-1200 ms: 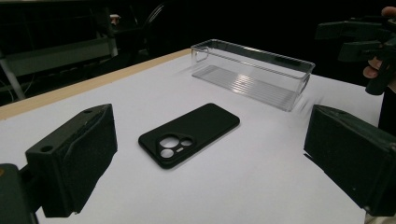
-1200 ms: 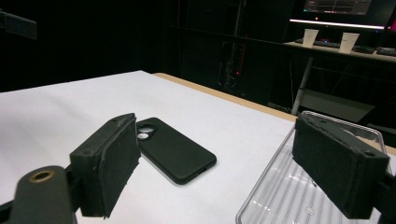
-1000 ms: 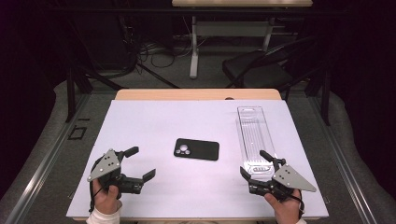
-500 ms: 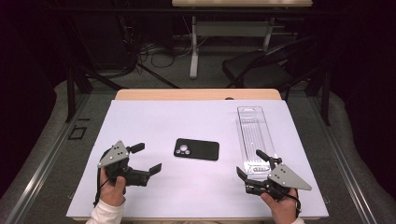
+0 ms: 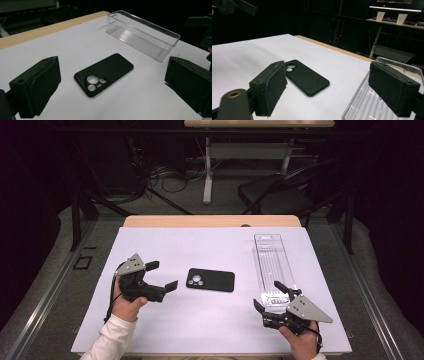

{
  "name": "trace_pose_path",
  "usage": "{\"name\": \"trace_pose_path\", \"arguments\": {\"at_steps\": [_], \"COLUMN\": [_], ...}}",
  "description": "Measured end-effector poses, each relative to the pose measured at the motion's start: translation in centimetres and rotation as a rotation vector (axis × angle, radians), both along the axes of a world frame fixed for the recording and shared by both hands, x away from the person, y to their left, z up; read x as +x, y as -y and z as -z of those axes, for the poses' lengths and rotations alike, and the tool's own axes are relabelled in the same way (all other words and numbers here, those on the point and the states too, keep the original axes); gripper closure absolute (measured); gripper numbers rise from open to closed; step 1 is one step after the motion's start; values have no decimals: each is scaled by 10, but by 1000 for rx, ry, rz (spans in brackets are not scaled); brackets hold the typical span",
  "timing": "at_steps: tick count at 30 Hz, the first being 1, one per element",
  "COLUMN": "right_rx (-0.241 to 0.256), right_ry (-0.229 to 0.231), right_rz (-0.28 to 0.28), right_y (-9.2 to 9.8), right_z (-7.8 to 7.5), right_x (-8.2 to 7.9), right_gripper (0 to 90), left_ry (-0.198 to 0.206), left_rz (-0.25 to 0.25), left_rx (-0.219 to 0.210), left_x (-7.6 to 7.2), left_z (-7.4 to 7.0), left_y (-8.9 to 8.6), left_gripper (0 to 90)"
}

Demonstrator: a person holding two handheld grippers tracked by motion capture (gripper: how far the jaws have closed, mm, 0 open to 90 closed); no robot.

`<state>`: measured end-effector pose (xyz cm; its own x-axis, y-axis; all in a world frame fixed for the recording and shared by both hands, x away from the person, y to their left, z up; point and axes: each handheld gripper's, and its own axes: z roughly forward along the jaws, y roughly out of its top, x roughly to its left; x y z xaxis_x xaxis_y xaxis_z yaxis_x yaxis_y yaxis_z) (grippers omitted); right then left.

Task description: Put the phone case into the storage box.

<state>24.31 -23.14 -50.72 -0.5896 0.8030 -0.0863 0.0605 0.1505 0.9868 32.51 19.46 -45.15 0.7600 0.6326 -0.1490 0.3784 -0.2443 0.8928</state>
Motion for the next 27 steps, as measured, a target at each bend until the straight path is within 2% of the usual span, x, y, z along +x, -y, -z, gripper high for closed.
{"name": "trace_pose_path", "arguments": {"at_steps": [1,8,18,23,25,27], "right_rx": [0,6,0,-3,-2,-2], "right_ry": [-3,-5,-4,-7,-10,-10], "right_rz": [0,6,4,4,4,3], "right_y": [0,1,0,0,0,0], "right_z": [0,1,2,2,2,2], "right_x": [0,1,2,2,2,2], "right_gripper": [139,139,139,139,139,139], "left_ry": [-8,-37,-38,-37,-36,-40], "left_rz": [-3,2,-40,-43,-42,-43], "left_rx": [14,25,66,80,78,71], "left_x": [2,17,37,45,49,52], "left_z": [-1,-8,-11,-11,-12,-13], "left_y": [1,7,16,23,25,29], "left_gripper": [5,5,17,93,144,157]}}
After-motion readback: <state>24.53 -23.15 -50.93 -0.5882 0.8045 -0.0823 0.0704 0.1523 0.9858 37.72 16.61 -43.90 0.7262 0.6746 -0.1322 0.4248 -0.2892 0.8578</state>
